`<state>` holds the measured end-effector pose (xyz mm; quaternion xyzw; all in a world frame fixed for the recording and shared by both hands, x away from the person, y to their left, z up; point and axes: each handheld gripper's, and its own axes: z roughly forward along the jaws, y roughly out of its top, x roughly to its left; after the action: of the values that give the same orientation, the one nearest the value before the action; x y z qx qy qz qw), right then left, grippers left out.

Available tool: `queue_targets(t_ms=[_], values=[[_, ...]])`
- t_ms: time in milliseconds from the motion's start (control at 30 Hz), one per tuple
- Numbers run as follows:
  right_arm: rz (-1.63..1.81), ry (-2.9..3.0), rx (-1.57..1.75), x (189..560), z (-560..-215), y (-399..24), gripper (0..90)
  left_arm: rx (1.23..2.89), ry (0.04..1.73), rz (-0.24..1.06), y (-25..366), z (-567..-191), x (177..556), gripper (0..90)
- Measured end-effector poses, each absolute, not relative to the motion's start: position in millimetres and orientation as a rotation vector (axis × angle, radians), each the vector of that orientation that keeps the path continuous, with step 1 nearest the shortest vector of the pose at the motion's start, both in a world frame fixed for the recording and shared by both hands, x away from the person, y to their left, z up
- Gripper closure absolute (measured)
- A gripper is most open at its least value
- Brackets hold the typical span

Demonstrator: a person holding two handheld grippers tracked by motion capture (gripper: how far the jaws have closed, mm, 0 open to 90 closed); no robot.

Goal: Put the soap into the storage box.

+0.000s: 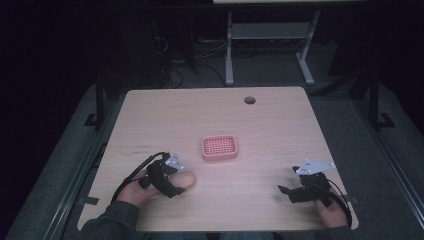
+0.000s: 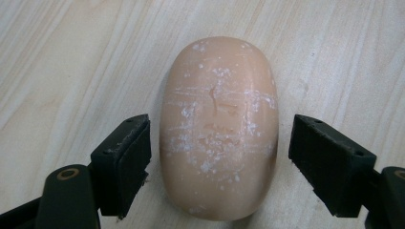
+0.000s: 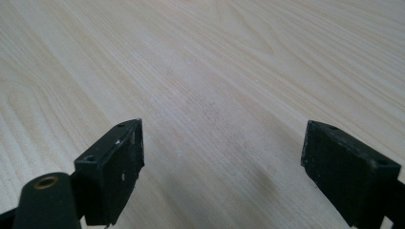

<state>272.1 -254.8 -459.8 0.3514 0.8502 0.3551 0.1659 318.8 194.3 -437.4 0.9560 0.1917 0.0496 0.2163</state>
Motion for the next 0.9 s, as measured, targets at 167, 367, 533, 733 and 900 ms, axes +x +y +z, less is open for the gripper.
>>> queue_targets(t_ms=[167,367,533,733,900], values=[[1.015,2.421,1.002,272.0,-459.7,-254.9,14.2,2.648,0.541,0.134,191.9,-438.4,320.3,23.0],[1.017,2.419,1.005,271.7,-459.7,-253.9,14.1,2.659,0.552,0.116,188.9,-442.0,322.3,24.5],[1.017,2.418,1.007,271.6,-459.5,-254.1,14.1,2.663,0.567,0.104,186.6,-442.9,325.3,24.7],[1.017,2.416,1.006,271.4,-459.2,-254.7,14.1,2.67,0.566,0.097,185.4,-443.8,325.8,26.8],[1.016,2.417,1.002,271.4,-459.1,-254.5,14.1,2.675,0.565,0.088,184.7,-445.0,326.2,28.6]])
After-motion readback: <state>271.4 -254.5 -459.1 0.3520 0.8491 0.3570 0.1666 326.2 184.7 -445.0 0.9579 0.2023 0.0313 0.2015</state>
